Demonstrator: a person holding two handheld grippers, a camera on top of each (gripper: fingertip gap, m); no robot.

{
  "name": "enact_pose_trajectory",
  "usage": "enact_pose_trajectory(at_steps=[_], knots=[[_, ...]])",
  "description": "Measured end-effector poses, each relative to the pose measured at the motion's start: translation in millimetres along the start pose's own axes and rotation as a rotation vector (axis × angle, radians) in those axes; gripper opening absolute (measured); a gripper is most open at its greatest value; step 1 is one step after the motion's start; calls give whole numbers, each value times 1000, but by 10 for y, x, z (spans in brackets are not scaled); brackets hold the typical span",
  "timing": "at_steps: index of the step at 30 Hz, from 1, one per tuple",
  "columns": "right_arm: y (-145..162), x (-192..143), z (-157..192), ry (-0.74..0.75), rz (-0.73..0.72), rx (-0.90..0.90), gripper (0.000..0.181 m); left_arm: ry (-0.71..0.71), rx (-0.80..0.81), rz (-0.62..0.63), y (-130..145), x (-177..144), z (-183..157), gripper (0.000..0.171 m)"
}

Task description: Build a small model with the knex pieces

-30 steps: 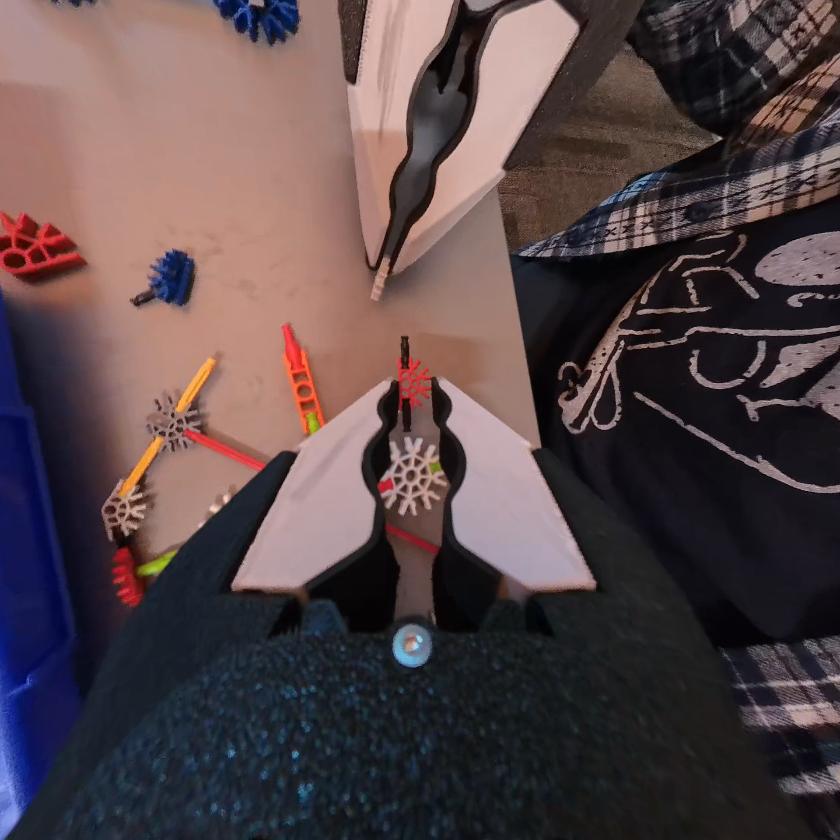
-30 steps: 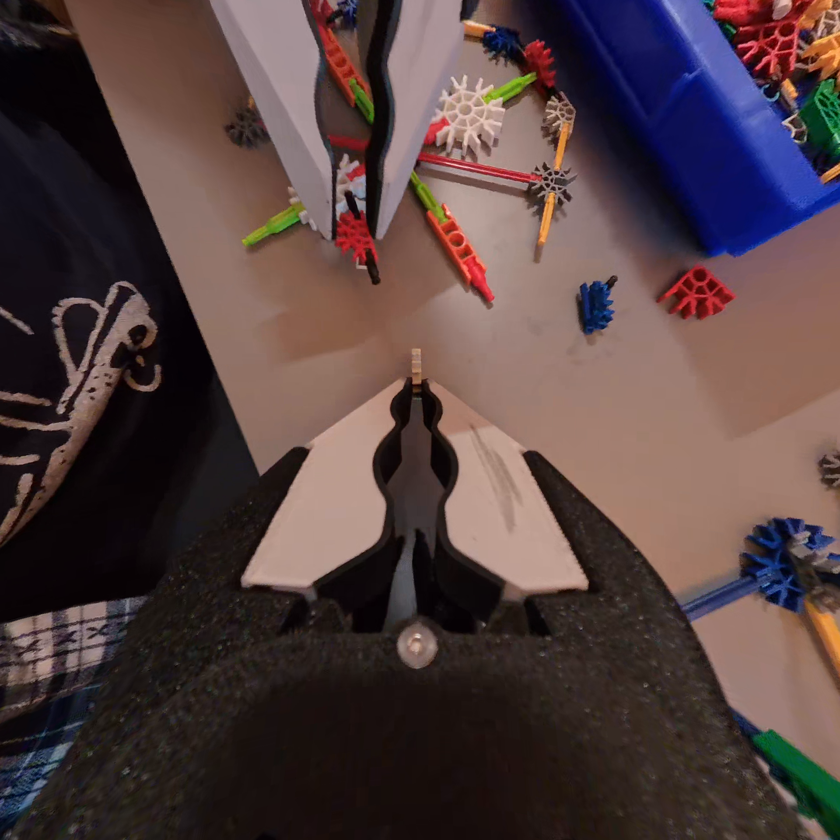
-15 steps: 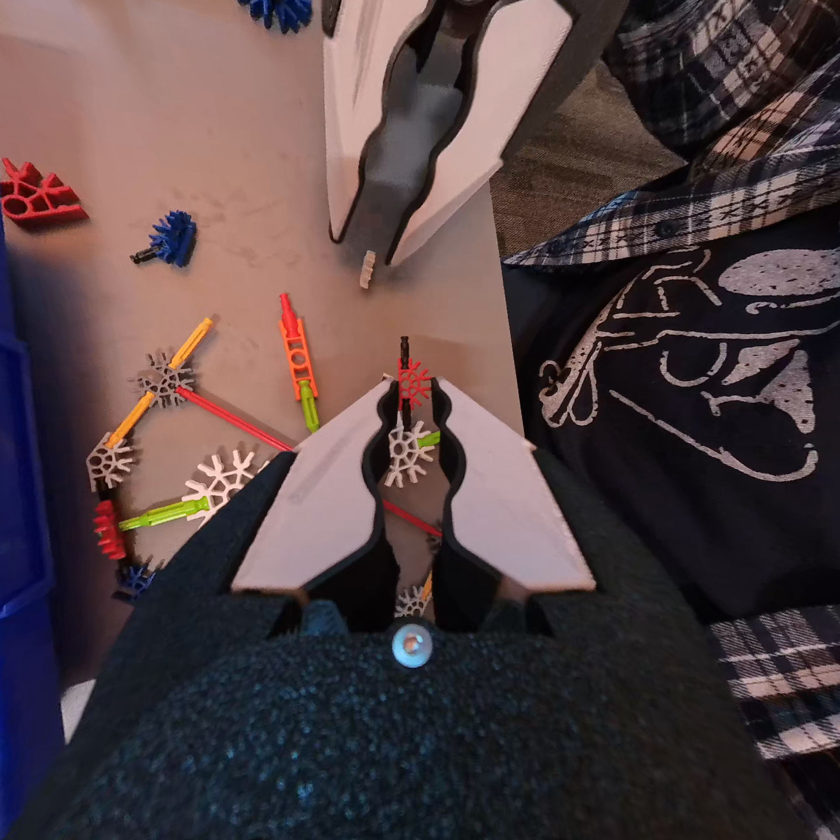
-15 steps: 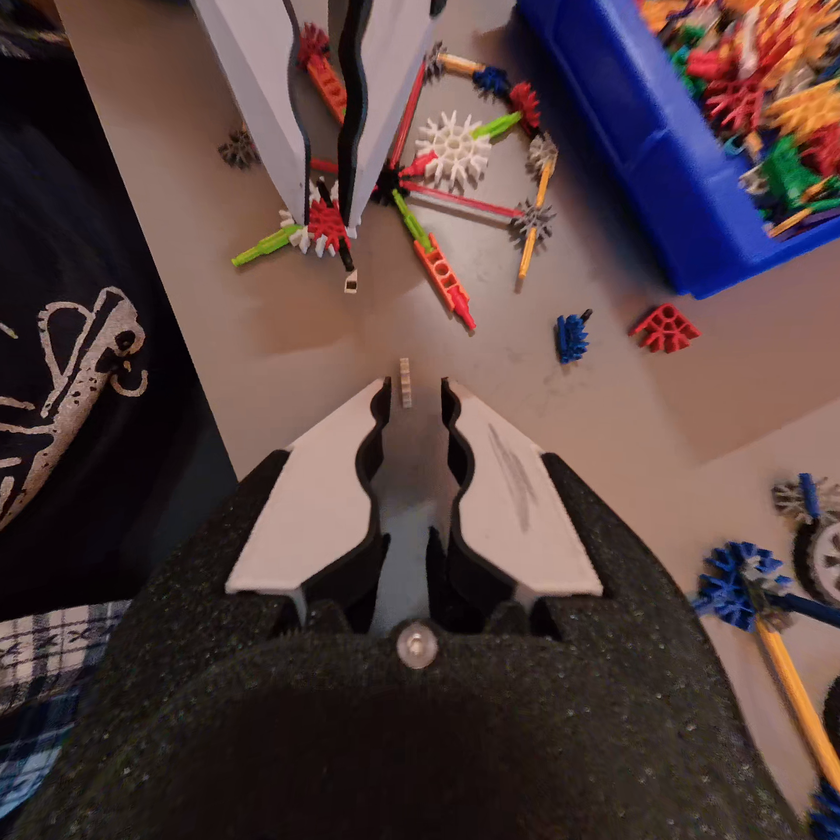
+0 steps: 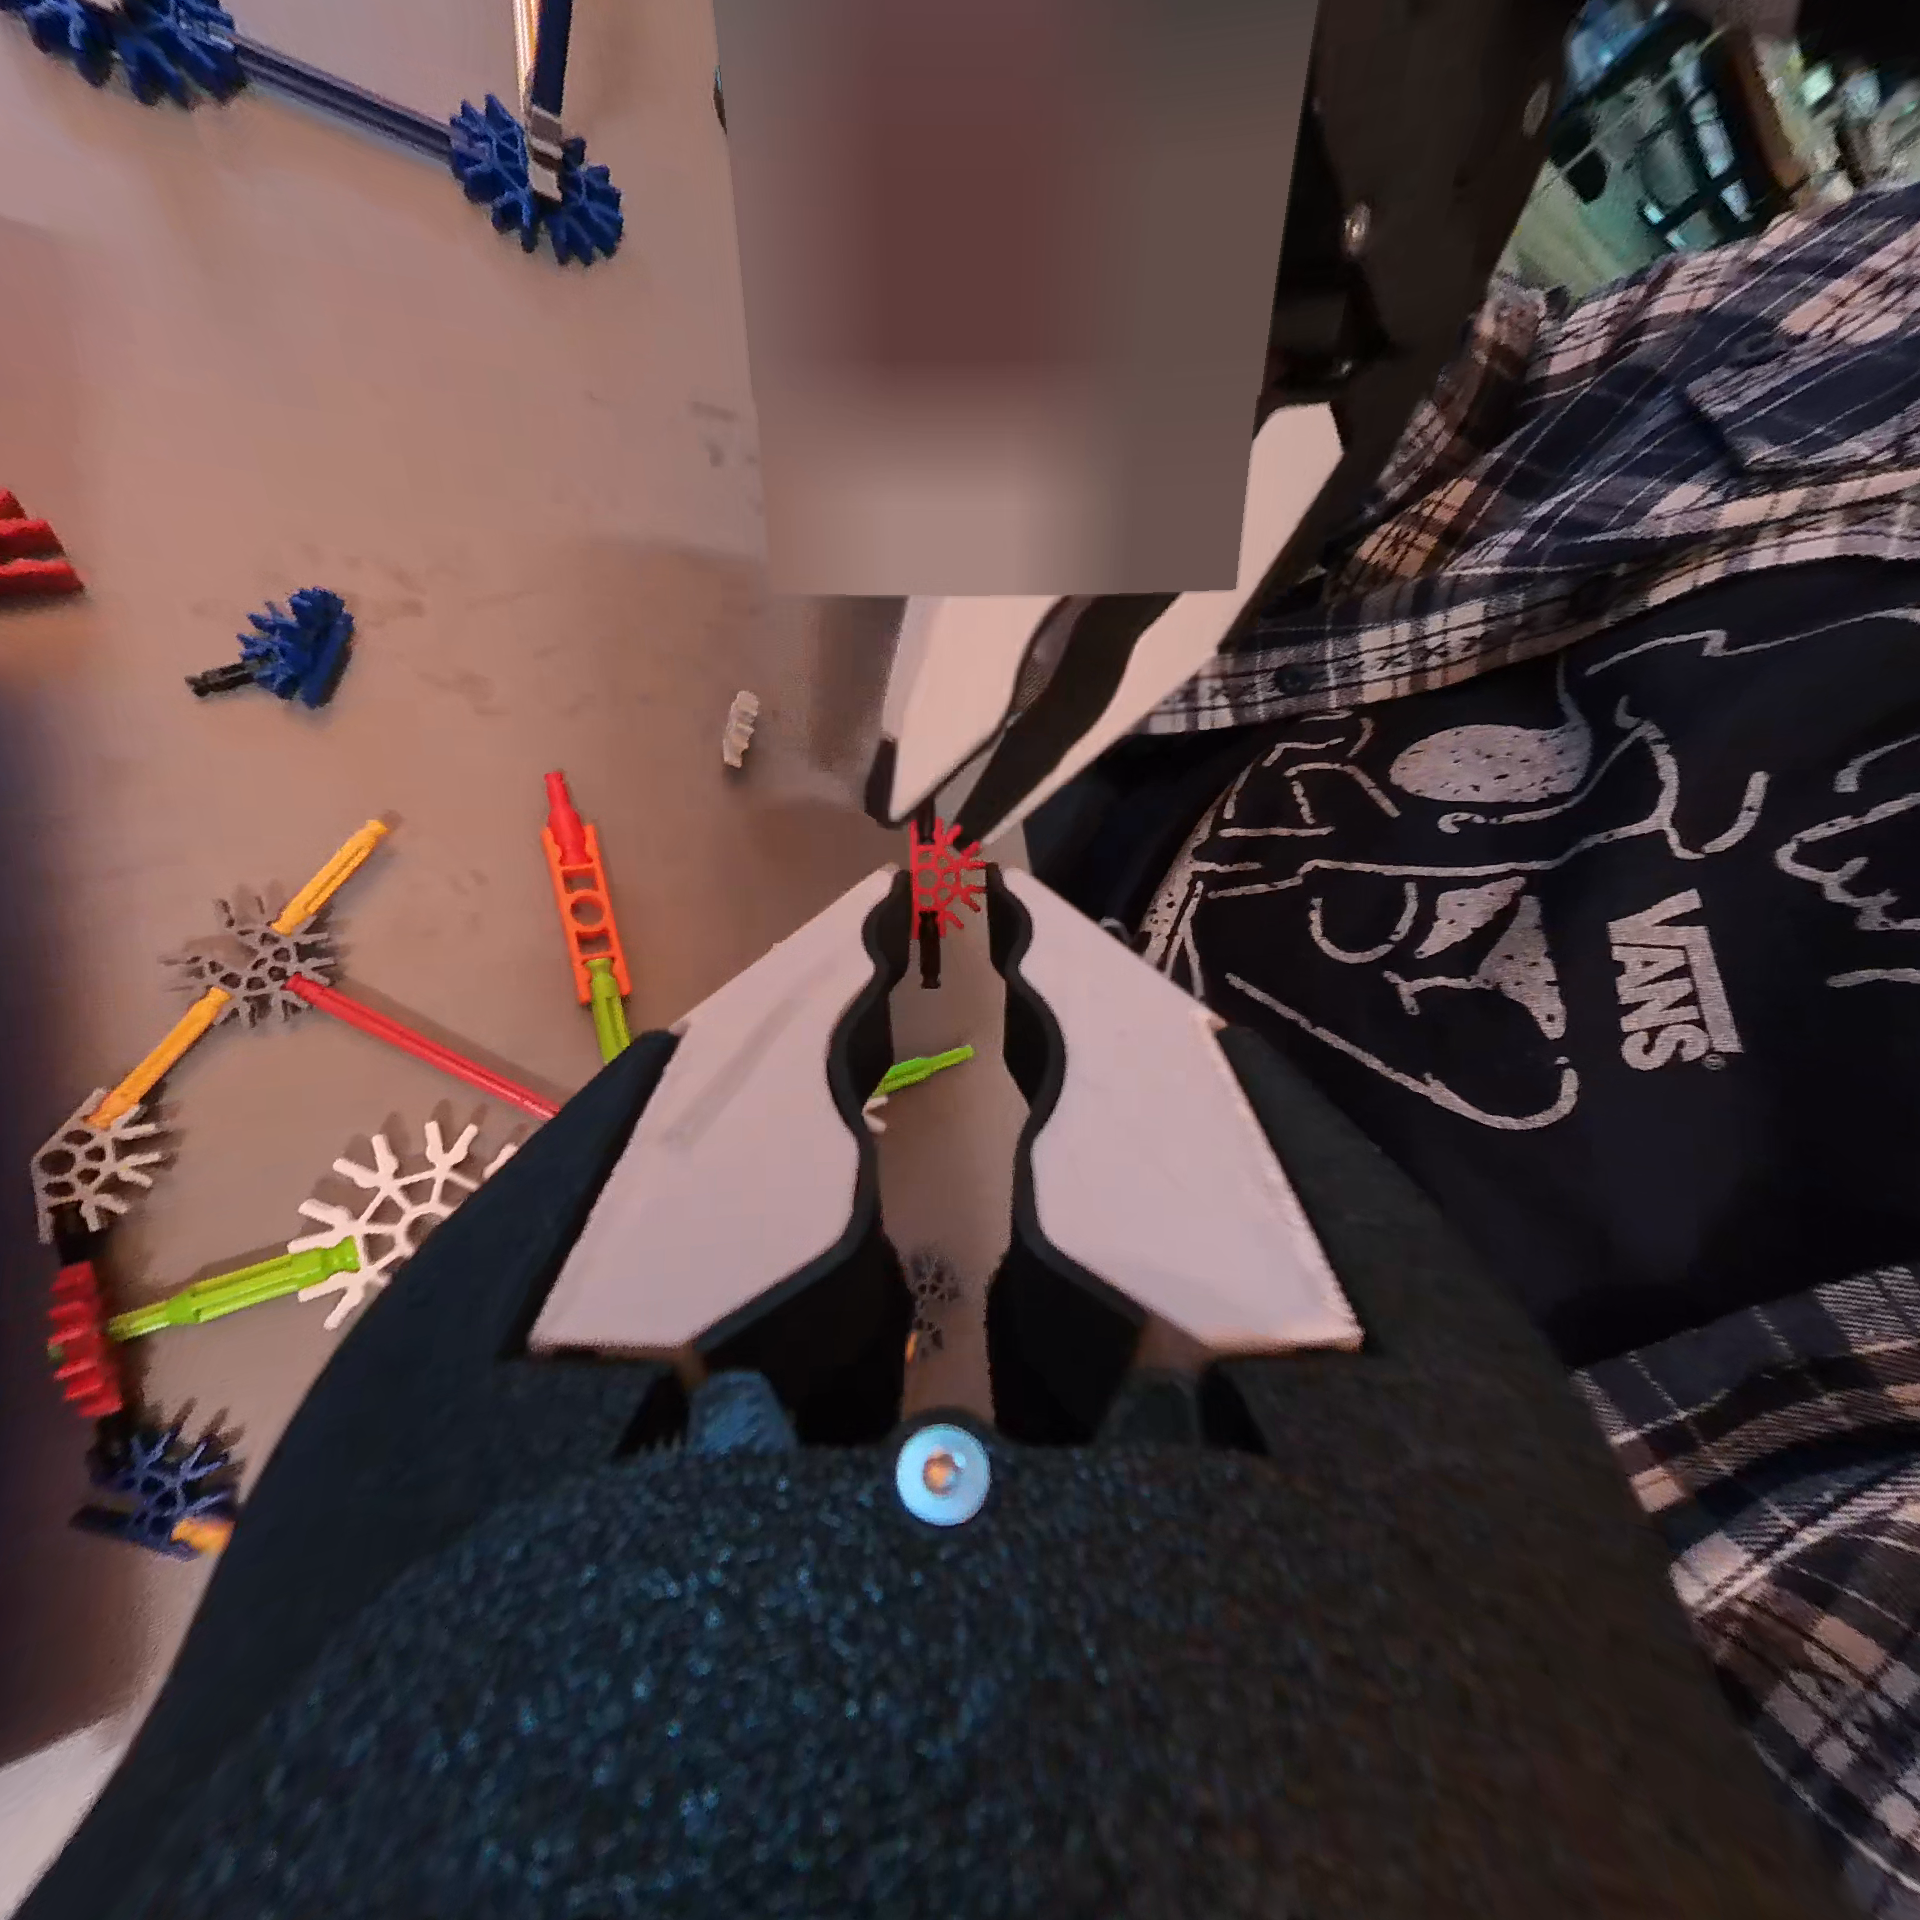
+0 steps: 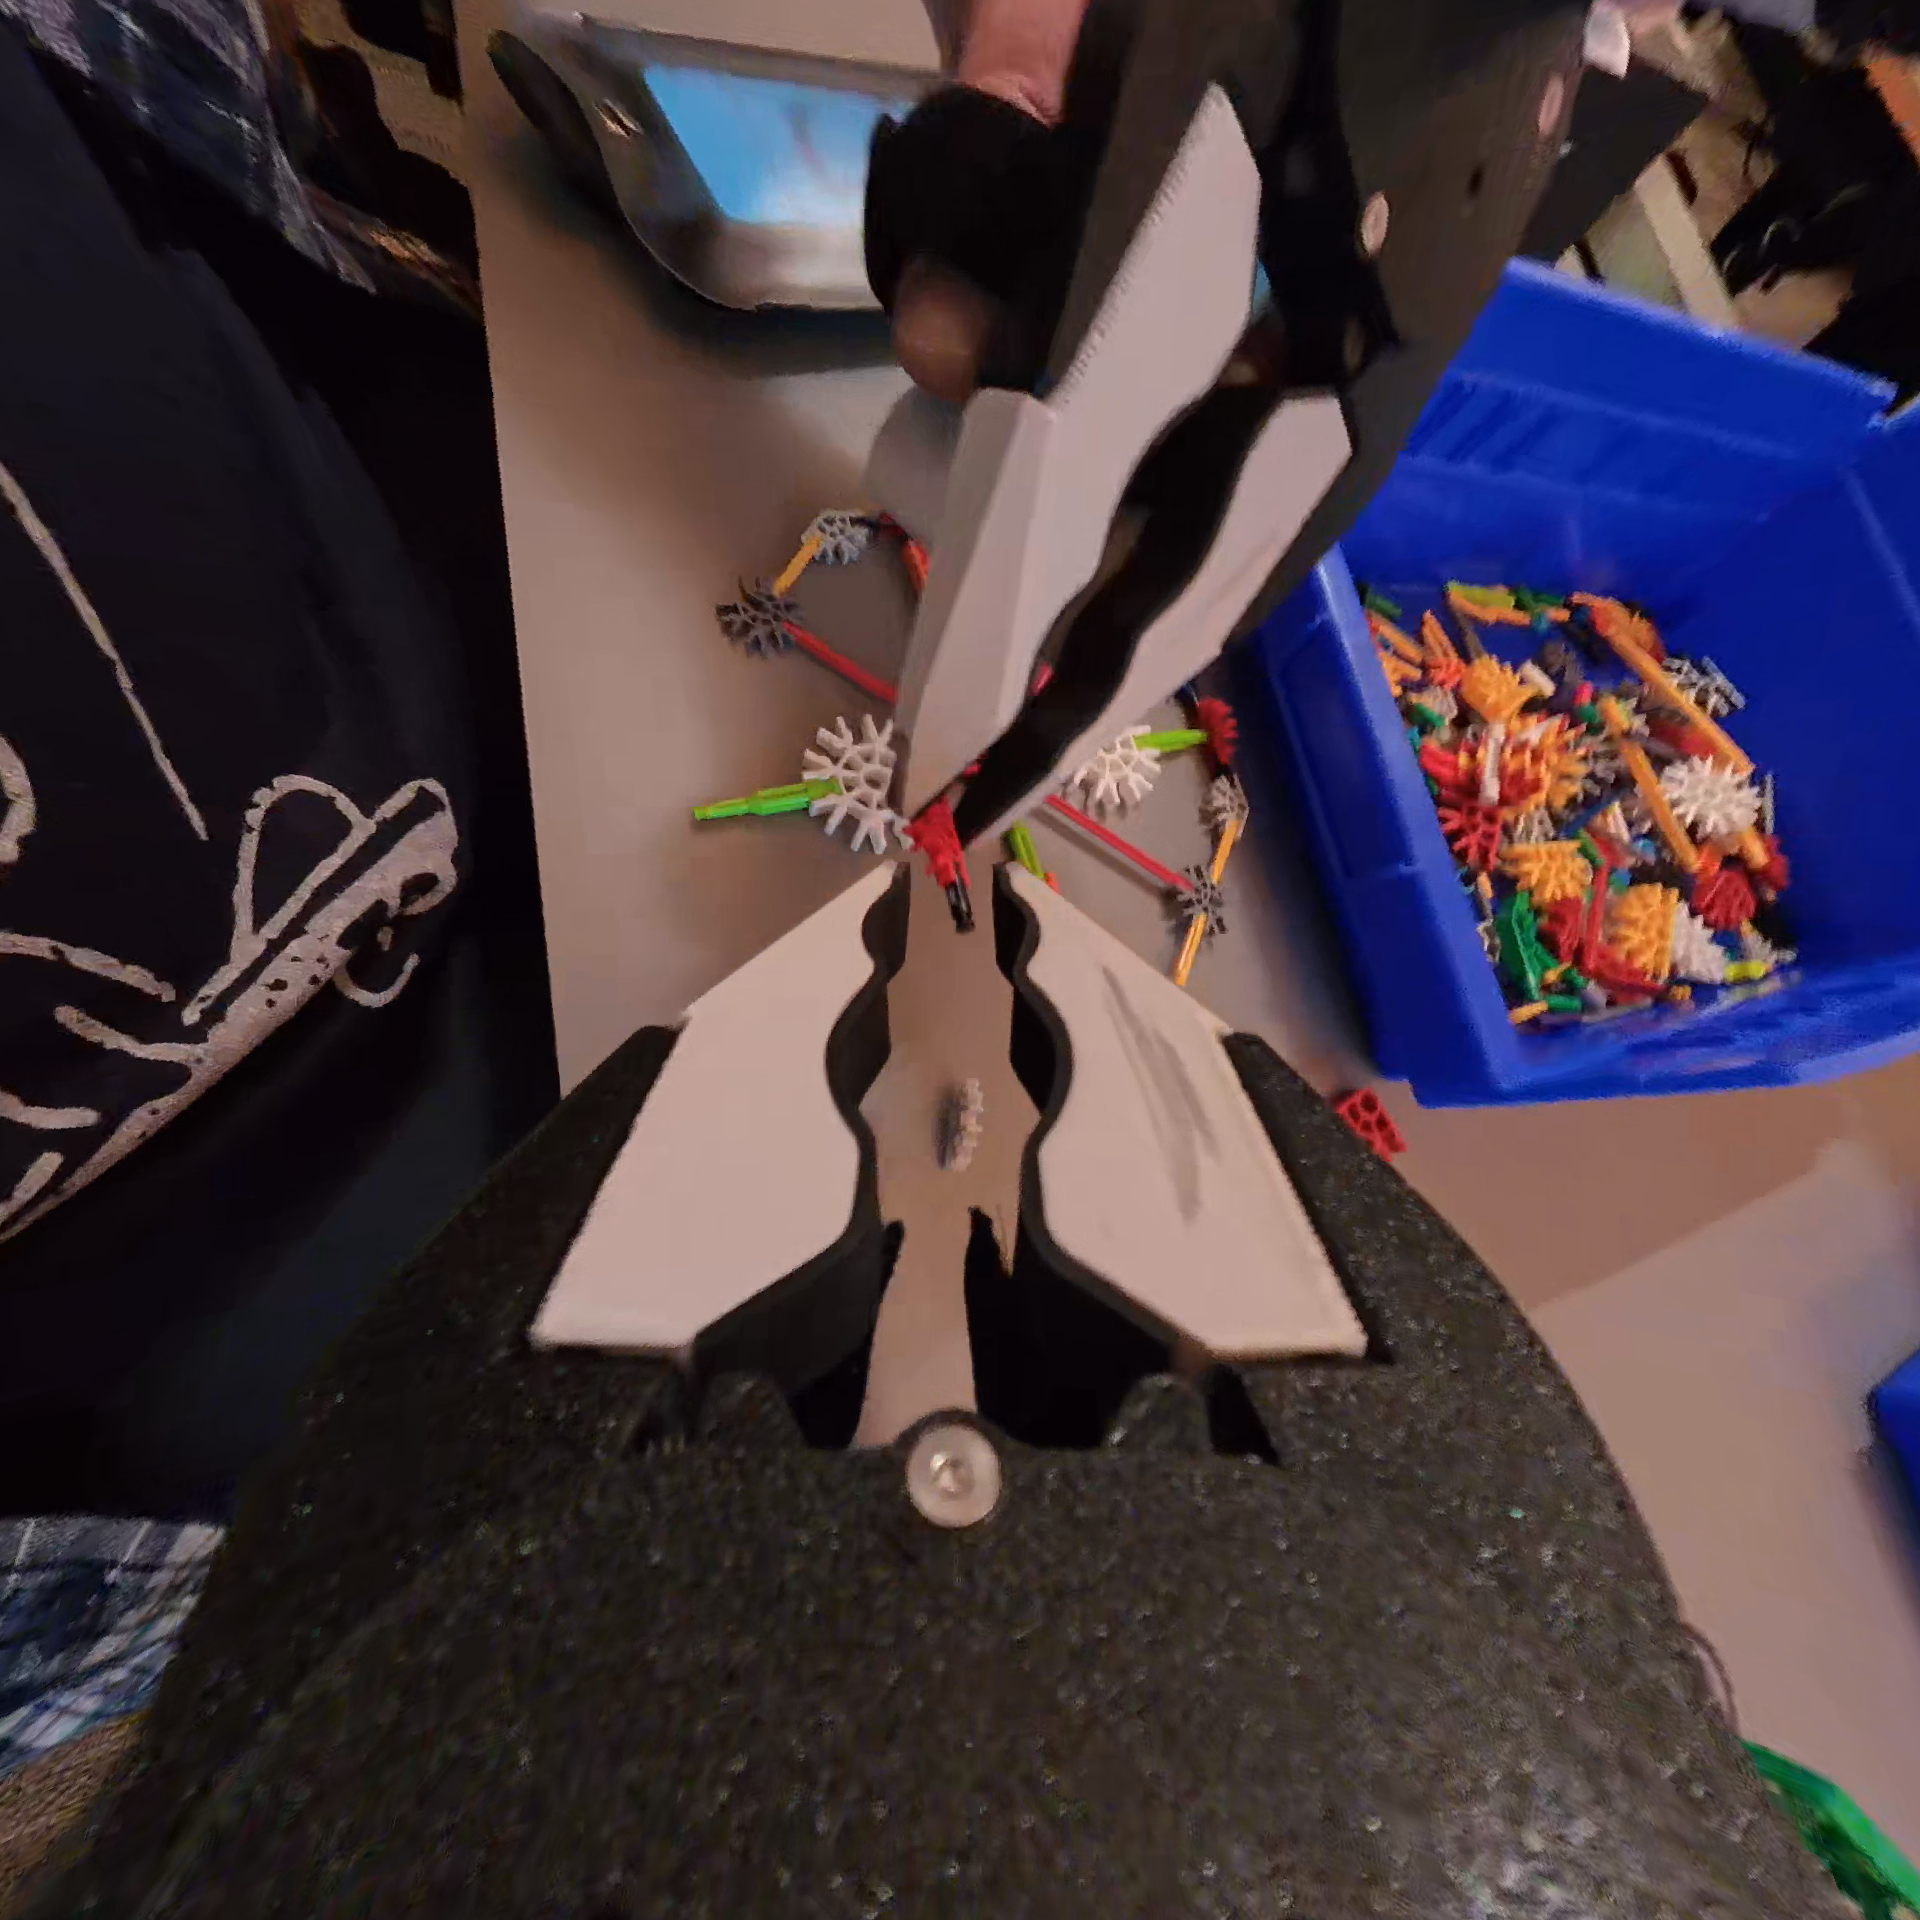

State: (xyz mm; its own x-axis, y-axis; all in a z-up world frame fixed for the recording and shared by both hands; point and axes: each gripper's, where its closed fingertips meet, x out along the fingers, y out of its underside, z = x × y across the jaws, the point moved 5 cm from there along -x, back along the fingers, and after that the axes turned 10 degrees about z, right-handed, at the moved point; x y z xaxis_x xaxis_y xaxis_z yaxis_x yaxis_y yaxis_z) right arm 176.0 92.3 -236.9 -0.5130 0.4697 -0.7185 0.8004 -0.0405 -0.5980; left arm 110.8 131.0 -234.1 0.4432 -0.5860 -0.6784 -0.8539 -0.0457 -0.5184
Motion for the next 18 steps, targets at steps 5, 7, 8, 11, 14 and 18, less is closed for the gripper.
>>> enact_pose_trajectory(at_steps=[5, 7, 8, 11, 14, 18], knots=[[-27, 30, 17, 21, -1, -42, 6, 39, -15, -17, -12, -11, -4, 13], [-29, 29, 21, -1, -14, -27, 6, 56, -24, -26, -3, -9, -8, 13], [-28, 27, 23, -15, -20, -17, 6, 61, -28, -30, 1, -5, -12, 13], [-26, 26, 7, -68, -46, 48, 2, 59, -31, -40, 7, -12, -20, 15], [-18, 39, -10, -119, -75, 113, 2, 41, -25, -47, 16, -40, -30, 17], [-29, 49, 11, -201, -97, 184, 2, -32, 0, -35, 64, -100, -34, 18]])
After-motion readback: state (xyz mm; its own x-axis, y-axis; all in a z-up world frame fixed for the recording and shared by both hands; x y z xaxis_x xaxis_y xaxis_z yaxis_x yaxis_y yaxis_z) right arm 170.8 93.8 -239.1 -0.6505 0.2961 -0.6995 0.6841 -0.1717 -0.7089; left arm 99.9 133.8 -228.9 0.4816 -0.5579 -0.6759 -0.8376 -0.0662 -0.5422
